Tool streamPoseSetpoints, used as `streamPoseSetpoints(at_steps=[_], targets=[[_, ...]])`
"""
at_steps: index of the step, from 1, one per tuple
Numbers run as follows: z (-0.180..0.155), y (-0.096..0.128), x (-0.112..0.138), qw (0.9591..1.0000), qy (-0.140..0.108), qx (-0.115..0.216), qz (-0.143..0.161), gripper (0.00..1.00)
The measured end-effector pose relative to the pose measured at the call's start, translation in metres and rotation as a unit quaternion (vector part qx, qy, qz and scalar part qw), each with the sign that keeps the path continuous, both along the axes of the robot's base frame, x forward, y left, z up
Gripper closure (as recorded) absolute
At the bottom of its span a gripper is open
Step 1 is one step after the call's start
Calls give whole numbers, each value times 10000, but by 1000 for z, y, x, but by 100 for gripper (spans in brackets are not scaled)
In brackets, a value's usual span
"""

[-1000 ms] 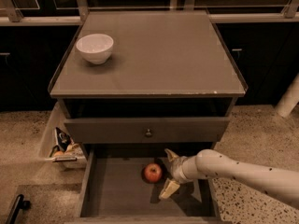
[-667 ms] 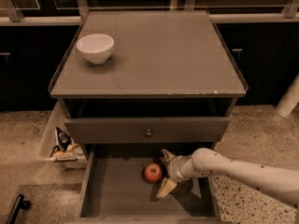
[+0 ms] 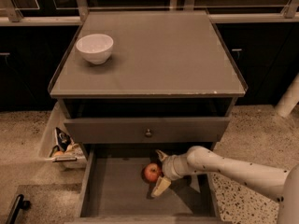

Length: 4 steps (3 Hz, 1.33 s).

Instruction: Pick apple from middle drawer and place on counter

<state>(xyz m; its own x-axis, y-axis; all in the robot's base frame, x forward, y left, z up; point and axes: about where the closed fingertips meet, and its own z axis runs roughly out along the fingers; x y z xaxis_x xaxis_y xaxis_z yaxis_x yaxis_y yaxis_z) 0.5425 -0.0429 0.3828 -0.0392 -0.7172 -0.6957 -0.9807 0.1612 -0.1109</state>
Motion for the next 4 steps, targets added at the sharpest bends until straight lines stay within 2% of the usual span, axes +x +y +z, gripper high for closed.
streamPoseSetpoints(at_steps=[1,4], targets=[[-1,0,0,10000,5,4,-2,19],[-1,0,0,10000,15,3,3,88]])
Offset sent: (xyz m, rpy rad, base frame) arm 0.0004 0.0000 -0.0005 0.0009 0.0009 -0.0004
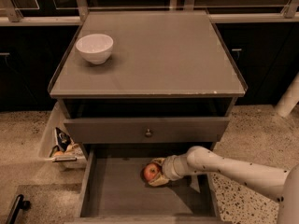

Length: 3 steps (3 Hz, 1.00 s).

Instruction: Pick apple from middle drawer and place on counter

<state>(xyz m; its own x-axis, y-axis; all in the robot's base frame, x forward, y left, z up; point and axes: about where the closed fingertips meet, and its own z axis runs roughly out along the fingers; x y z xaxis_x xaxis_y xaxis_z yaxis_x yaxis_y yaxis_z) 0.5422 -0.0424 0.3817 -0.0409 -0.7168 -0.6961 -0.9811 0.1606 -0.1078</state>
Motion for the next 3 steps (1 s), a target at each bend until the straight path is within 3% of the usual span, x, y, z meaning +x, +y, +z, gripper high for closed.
streamPoseSetpoints(at_steps=[1,2,3], targets=[[11,-6,-6,9998,63,175,43,100],[49,-22,-15,9990,-20,424,117,100],[96,-43,-26,9988,-125,432,208,100]])
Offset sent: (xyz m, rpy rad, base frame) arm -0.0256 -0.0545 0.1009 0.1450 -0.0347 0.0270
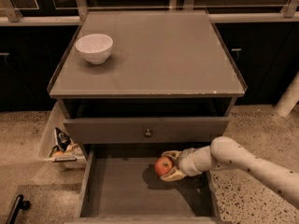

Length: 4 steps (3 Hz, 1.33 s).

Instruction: Pick apple from middle drawer and place on counter

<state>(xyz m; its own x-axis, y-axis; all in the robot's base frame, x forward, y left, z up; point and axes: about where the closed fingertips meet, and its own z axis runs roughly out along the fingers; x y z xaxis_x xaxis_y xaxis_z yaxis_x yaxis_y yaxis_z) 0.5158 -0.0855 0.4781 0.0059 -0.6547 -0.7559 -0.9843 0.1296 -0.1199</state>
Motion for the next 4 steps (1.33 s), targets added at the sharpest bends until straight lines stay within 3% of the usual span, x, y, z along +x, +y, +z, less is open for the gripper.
streamPoseSetpoints(at_steps=[1,3,4], targets=[[66,-20,-11,9993,-295,-226,-14,100],[207,-56,-4,9917,-974,-822,-164,100],[207,-56,-4,9917,-974,-822,-163,100]])
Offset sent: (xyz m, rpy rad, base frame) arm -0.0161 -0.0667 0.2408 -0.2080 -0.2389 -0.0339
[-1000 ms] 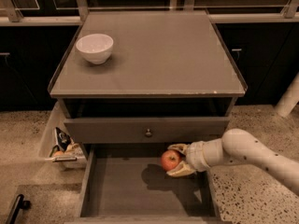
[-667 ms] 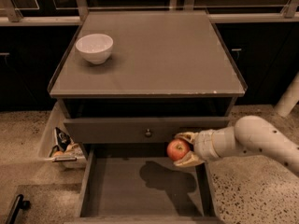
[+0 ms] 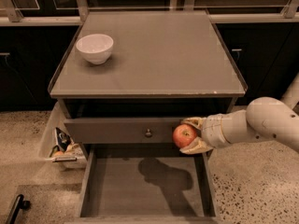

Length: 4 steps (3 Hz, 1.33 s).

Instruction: Pick apple from middle drawer and place on counter

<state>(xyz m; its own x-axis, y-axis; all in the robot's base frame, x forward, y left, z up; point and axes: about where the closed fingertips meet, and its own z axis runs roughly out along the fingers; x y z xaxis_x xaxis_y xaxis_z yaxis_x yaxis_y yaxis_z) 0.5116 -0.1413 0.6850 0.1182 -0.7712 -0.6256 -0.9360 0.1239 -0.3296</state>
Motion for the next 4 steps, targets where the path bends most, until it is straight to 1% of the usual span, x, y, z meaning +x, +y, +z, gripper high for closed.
streamPoseSetpoints(at_steps=[1,2,3,4], targets=[[29,2,-5,9995,-290,-39,106,100],[93,8,-10,9963,-750,0,420,100],[167,7,-7,9914,-1111,20,687,100],[247,11,11,9853,-1438,61,922,100]])
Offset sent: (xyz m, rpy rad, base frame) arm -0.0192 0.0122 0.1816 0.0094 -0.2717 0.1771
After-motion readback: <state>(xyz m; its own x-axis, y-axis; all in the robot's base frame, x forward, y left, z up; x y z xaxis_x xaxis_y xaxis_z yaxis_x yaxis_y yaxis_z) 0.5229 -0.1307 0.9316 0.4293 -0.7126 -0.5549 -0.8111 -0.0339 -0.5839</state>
